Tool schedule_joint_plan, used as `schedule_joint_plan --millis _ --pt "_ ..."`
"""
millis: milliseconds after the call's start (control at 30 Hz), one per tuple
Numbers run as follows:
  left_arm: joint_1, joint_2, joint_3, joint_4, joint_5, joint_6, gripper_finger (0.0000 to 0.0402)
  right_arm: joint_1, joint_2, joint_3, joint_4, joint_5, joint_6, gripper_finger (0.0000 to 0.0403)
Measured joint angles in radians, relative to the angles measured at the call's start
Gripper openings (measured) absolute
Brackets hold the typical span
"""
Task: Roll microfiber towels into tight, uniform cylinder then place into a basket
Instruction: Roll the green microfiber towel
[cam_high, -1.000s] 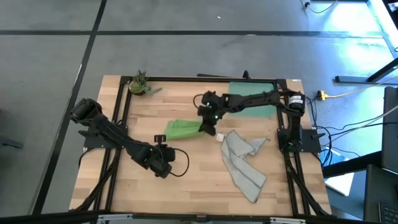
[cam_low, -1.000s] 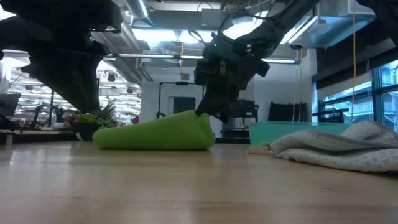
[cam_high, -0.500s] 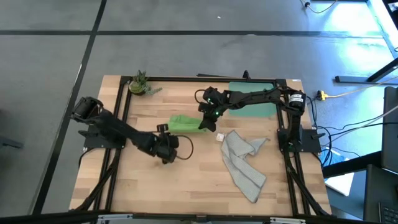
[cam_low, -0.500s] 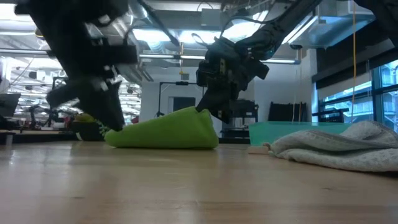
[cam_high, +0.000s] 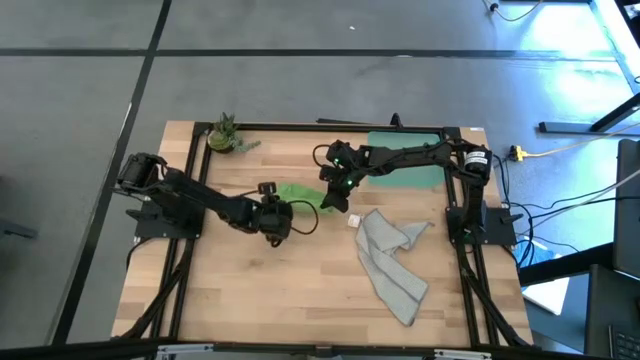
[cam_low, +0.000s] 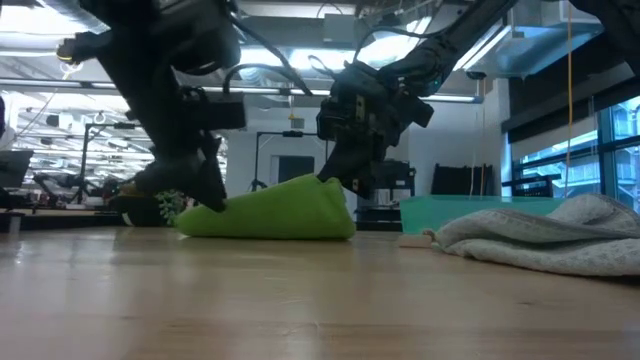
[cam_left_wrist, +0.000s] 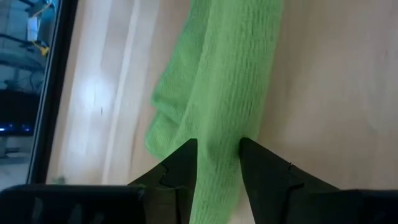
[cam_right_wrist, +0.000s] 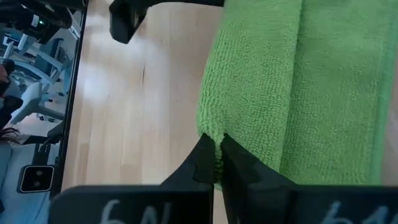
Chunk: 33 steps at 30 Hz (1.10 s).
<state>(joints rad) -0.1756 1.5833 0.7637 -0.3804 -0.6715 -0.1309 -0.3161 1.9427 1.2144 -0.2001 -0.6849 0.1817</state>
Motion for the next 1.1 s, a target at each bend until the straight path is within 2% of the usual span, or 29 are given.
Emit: schedule_joint_plan --millis 200,500,600,700,767,967,1100 --pt "0.038 0.000 -0.003 0.025 0.121 0.055 0.0117 0.000 -0.001 0.000 -0.001 0.000 -0.003 0.0008" --pt "0.107 0.000 -0.003 0.027 0.176 -0.018 0.0113 0.000 -0.002 0.000 -0.002 0.001 -0.017 0.0008" --pt "0.127 0.000 -0.003 0.027 0.224 -0.017 0.0086 0.000 -0.002 0.000 -0.002 0.002 -0.025 0.0008" --pt "0.138 0.000 -0.003 0.026 0.263 -0.016 0.0032 0.000 -0.002 0.000 -0.002 0.008 -0.026 0.0008" --pt "0.139 0.000 -0.003 0.024 0.286 -0.013 0.0011 0.001 -0.001 0.000 -0.004 0.031 -0.026 0.0008" --pt "0.126 0.000 0.000 0.016 0.411 -0.022 0.0005 0.002 -0.001 0.002 -0.016 0.036 -0.004 0.0008" --pt "0.095 0.000 0.036 -0.049 0.485 -0.050 0.0003 0.019 -0.002 0.002 -0.064 0.039 -0.008 0.0008"
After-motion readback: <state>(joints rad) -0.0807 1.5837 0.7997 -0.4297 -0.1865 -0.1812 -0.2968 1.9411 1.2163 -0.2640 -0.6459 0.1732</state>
